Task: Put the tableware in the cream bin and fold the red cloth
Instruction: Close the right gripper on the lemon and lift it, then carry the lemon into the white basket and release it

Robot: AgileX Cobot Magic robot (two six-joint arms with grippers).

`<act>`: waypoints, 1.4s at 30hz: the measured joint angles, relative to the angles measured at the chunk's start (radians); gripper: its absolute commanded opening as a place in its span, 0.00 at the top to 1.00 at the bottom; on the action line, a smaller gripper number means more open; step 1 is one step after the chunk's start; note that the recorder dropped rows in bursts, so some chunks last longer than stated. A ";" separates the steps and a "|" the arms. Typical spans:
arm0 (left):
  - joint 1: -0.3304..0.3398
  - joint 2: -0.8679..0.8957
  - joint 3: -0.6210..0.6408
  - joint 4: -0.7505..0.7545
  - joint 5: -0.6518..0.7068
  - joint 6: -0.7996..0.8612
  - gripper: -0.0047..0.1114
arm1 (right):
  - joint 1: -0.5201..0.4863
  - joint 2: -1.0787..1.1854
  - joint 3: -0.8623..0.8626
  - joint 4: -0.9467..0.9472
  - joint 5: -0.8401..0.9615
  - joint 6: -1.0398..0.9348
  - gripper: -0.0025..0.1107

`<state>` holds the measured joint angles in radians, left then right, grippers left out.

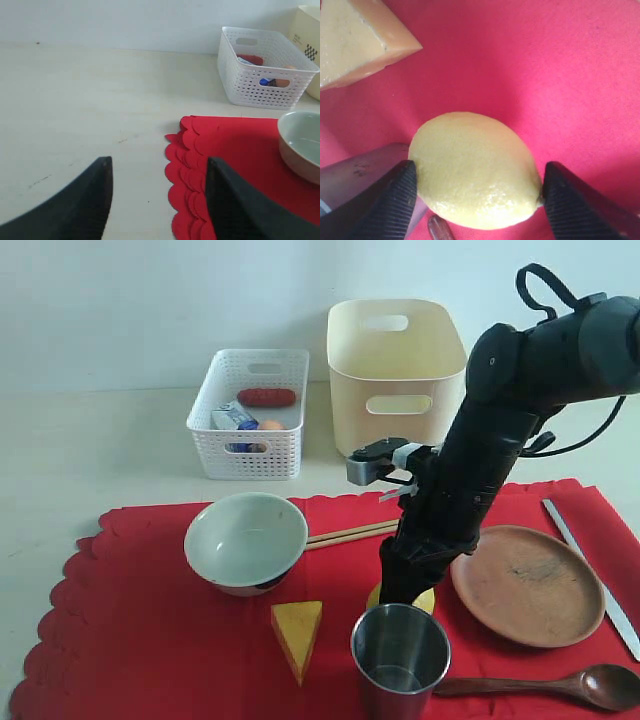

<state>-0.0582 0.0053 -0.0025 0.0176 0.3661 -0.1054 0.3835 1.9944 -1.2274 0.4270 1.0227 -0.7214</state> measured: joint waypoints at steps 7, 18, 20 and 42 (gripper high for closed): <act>0.000 0.000 0.000 0.000 0.000 0.000 0.49 | 0.000 0.006 -0.010 -0.004 0.008 0.000 0.98; 0.000 0.000 0.000 0.000 0.000 0.000 0.49 | 0.002 -0.050 -0.049 -0.057 -0.088 0.055 0.98; 0.000 0.000 0.000 0.000 0.000 0.000 0.49 | 0.002 -0.078 -0.051 -0.057 -0.113 0.060 0.98; 0.000 0.000 0.000 0.000 0.000 0.000 0.49 | 0.002 -0.115 -0.053 -0.061 -0.154 0.259 0.33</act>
<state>-0.0582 0.0053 -0.0025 0.0176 0.3661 -0.1054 0.3856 1.8795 -1.2807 0.3661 0.8691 -0.4628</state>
